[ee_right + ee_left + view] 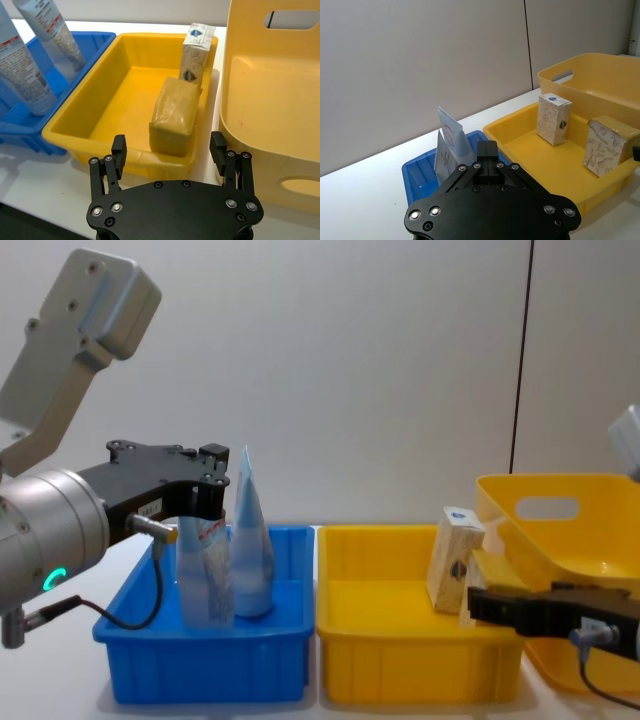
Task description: Bimanual collaborative sorting of washing and personal care products
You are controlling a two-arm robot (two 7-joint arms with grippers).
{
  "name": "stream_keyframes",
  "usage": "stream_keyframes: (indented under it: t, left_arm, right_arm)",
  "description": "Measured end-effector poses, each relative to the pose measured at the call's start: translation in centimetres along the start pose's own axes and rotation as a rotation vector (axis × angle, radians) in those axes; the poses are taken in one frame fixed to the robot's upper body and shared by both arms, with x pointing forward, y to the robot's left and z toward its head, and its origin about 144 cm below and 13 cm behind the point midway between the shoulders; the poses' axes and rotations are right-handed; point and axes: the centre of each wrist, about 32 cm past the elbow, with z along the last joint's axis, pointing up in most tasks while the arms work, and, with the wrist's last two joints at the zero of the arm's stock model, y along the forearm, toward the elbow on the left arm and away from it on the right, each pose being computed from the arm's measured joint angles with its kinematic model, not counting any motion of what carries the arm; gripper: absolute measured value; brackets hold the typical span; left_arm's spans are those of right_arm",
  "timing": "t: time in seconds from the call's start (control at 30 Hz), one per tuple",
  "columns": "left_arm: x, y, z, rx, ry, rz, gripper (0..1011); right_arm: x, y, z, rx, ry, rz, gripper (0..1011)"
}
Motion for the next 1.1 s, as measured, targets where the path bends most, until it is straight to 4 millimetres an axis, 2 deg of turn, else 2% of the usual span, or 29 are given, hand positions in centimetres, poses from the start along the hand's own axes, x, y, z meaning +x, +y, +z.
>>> stream_keyframes:
  t: [1.1]
  left_arm:
    - [0.0, 0.0, 0.0, 0.000, 0.000, 0.000, 0]
  right_arm:
    - [-0.3, 2.0, 1.0, -0.019, -0.019, -0.019, 1001]
